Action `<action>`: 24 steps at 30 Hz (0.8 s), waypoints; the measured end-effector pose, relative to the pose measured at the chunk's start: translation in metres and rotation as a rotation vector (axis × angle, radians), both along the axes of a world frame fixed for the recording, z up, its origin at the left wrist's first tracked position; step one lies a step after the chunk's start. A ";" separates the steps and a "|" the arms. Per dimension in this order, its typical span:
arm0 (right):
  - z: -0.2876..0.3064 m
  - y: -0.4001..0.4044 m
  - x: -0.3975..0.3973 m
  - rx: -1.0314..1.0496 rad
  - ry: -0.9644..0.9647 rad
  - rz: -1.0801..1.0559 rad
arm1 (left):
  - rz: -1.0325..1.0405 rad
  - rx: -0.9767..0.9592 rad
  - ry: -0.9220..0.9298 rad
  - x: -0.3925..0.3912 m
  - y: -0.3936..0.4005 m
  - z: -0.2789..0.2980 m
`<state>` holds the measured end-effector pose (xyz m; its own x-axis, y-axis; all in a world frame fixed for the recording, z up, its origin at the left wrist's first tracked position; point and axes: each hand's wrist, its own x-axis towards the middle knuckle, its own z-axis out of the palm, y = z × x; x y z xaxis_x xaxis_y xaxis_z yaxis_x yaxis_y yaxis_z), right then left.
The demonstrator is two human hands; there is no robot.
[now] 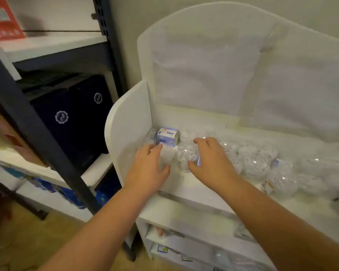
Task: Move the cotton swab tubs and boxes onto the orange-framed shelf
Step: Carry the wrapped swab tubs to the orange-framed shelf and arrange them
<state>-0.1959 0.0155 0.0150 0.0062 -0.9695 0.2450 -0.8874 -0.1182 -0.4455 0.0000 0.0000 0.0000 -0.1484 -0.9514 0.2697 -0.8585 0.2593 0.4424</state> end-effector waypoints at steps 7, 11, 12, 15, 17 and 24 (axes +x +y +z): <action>-0.018 -0.027 0.011 0.120 0.022 -0.043 | -0.060 0.015 -0.022 -0.006 -0.026 -0.018; -0.020 -0.031 0.015 0.100 0.011 -0.052 | -0.056 0.054 -0.007 -0.008 -0.024 -0.020; -0.021 -0.032 0.016 0.095 0.004 -0.057 | -0.054 0.065 0.001 -0.009 -0.024 -0.020; -0.021 -0.033 0.016 0.079 -0.022 -0.073 | -0.053 0.082 0.032 -0.005 -0.022 -0.017; -0.019 -0.032 0.017 0.059 -0.069 -0.078 | -0.056 0.052 0.078 0.000 -0.018 -0.013; -0.001 -0.014 0.024 -0.080 -0.303 -0.073 | -0.086 -0.040 0.254 0.020 0.003 0.012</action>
<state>-0.1721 0.0020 0.0141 -0.1474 -0.9424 0.3003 -0.7229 -0.1046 -0.6830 0.0202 0.0028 0.0124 -0.1507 -0.9261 0.3457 -0.6953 0.3479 0.6289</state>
